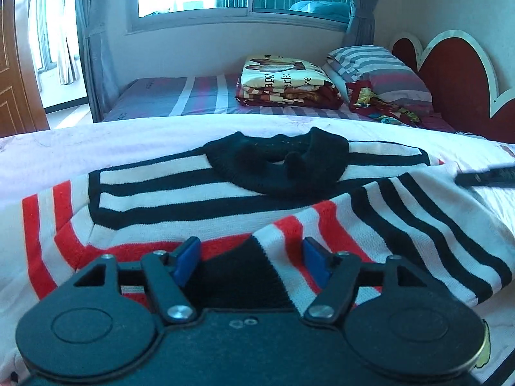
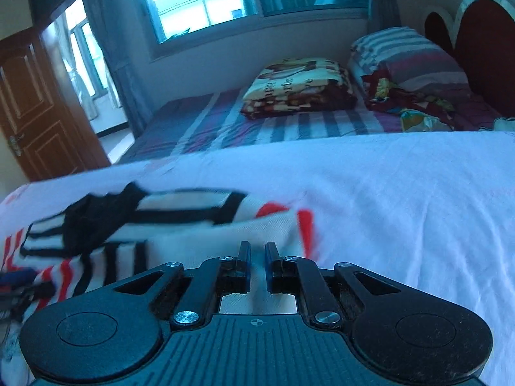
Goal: Fold small clothes
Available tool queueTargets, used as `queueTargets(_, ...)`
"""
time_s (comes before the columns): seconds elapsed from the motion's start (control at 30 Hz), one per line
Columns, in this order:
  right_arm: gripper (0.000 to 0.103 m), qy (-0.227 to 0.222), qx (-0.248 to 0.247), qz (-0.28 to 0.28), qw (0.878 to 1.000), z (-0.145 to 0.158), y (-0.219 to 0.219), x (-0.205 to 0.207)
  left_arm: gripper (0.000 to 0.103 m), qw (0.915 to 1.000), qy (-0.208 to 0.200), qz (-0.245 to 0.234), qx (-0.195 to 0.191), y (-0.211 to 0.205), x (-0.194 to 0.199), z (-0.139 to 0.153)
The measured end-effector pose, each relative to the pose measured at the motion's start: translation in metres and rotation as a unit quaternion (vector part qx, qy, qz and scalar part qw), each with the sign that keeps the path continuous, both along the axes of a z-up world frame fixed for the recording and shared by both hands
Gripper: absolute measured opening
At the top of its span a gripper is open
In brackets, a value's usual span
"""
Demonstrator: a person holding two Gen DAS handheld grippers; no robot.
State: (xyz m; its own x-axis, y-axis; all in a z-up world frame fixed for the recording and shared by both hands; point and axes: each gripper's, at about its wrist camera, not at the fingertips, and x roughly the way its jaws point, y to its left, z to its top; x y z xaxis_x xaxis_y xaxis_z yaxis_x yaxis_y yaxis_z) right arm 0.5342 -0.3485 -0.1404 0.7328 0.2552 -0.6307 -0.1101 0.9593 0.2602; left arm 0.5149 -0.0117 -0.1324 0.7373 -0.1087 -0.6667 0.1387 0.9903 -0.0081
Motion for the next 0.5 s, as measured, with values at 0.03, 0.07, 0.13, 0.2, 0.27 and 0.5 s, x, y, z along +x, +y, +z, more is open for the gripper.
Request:
queueTargets(0.03, 0.009, -0.002, -0.012, 0.005, 1.0, 0.001, 0.006, -0.012, 0.069, 1.0, 0.001, 0.003, -0.001, 0.001, -0.002, 0.001)
queueTargets(0.07, 0.009, -0.006, -0.02, 0.007, 1.0, 0.003, 0.01, -0.023, 0.068, 1.0, 0.002, 0.008, 0.0, 0.001, -0.005, 0.002)
queueTargets(0.13, 0.009, -0.022, -0.023, 0.009, 0.999, 0.008, 0.017, -0.046, 0.065, 0.9999, -0.004, 0.016, 0.005, 0.001, -0.014, 0.007)
queueTargets(0.2, 0.009, -0.034, -0.025, 0.027, 0.999, 0.008, 0.028, -0.062, 0.065, 0.9997, -0.006, 0.016, 0.016, -0.001, -0.019, 0.007)
queueTargets(0.27, 0.009, -0.02, -0.047, 0.025, 0.998, -0.002, 0.038, -0.062, 0.066, 0.9996, 0.0, 0.021, 0.02, -0.002, -0.02, 0.003)
queueTargets(0.5, 0.009, -0.004, -0.076, 0.014, 0.997, 0.003, 0.05, -0.076, 0.068, 0.9997, 0.008, 0.019, 0.012, 0.013, -0.03, 0.005)
